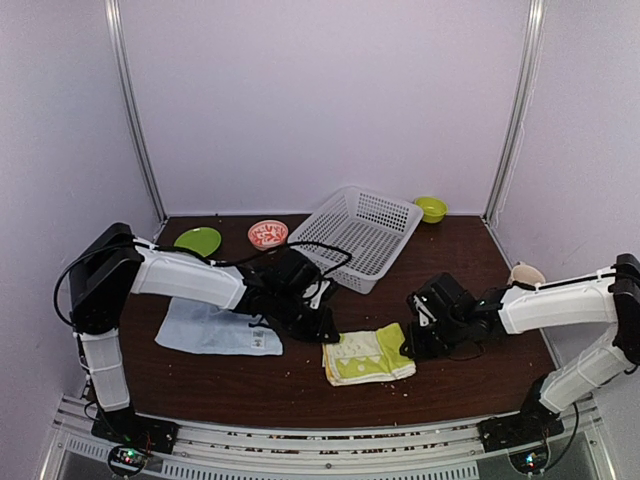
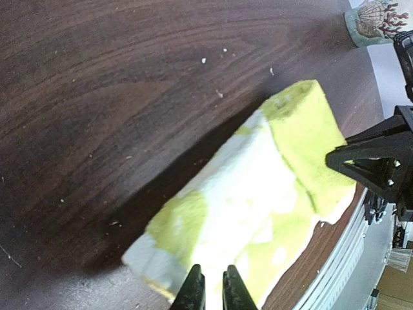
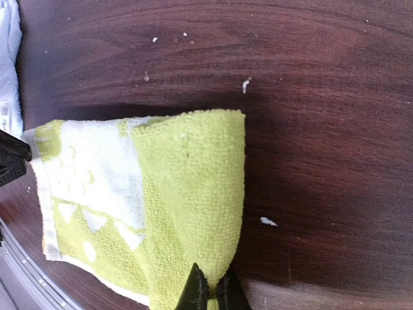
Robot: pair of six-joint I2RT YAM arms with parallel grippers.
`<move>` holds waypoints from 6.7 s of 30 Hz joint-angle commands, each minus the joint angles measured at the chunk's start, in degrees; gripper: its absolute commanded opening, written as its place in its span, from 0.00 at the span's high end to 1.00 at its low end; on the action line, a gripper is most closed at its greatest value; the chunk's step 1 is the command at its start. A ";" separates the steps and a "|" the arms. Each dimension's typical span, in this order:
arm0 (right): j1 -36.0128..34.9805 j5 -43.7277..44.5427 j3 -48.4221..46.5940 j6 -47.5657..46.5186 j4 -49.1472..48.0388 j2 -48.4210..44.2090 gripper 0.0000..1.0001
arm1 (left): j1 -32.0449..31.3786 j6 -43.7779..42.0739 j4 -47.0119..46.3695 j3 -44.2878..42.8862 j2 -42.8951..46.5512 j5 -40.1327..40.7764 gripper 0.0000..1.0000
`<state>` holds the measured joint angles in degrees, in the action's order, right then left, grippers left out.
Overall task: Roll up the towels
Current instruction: Roll the towel at the center of the board.
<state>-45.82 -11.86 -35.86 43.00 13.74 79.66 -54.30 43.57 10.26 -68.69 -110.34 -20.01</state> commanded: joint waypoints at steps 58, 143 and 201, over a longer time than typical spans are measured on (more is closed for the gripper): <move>-14.02 35.18 -23.45 -7.37 28.22 15.07 1.00 | -0.45 0.61 -4.81 2.41 -7.51 0.37 1.00; -15.61 14.17 -7.78 -3.01 -1.93 12.23 0.56 | -0.97 7.54 -12.63 -2.89 -1.89 -9.46 0.85; -16.23 12.33 -7.91 -5.52 12.35 10.46 0.81 | 2.00 16.09 -16.00 -5.32 -16.63 -9.81 1.00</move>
<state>-61.43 1.52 -44.36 37.45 20.38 88.40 -53.47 60.53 -8.01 -76.38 -126.34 -32.99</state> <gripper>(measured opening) 0.154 0.001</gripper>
